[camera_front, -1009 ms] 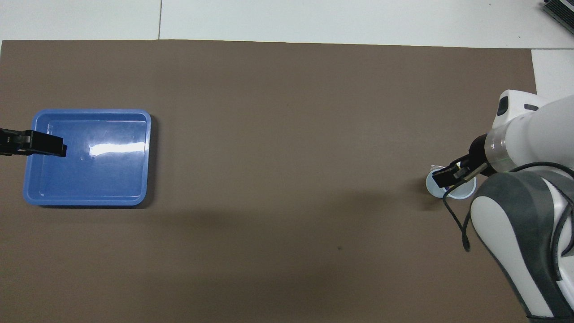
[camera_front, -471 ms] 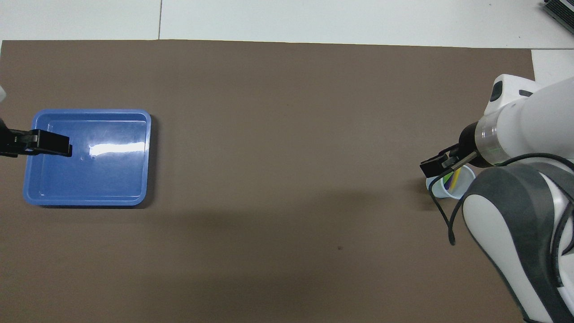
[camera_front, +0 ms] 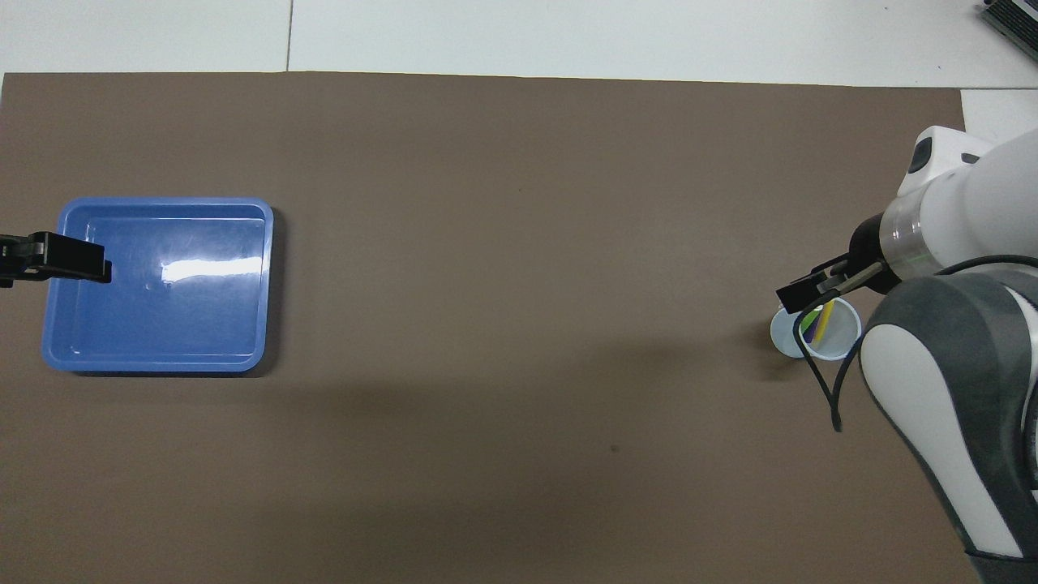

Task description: Transfer and insert pens with both arms

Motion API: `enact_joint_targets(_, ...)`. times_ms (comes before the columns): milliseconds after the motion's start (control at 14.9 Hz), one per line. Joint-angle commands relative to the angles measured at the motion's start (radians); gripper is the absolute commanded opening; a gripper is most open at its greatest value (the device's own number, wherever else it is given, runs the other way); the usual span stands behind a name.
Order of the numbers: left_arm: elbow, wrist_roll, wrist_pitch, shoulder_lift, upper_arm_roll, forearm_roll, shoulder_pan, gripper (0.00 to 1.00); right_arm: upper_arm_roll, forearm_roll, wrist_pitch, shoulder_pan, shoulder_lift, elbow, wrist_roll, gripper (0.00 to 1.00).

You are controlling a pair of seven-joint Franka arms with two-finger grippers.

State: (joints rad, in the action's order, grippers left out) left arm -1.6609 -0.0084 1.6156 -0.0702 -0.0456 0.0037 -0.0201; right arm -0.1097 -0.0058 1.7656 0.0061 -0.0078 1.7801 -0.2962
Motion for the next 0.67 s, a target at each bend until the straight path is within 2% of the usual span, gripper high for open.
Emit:
enact_joint_targets(0,0.013,-0.011,-0.023,0.0,0.004,0.01,0.0,1.0,0.015,-0.01,-0.017,0.0,0.003,-0.019,0.023,1.0)
enact_joint_targets(606,0.013,-0.008,-0.02,-0.002,0.001,0.01,0.0,1.0,0.016,-0.013,-0.089,-0.005,-0.011,-0.073,0.058,1.0)
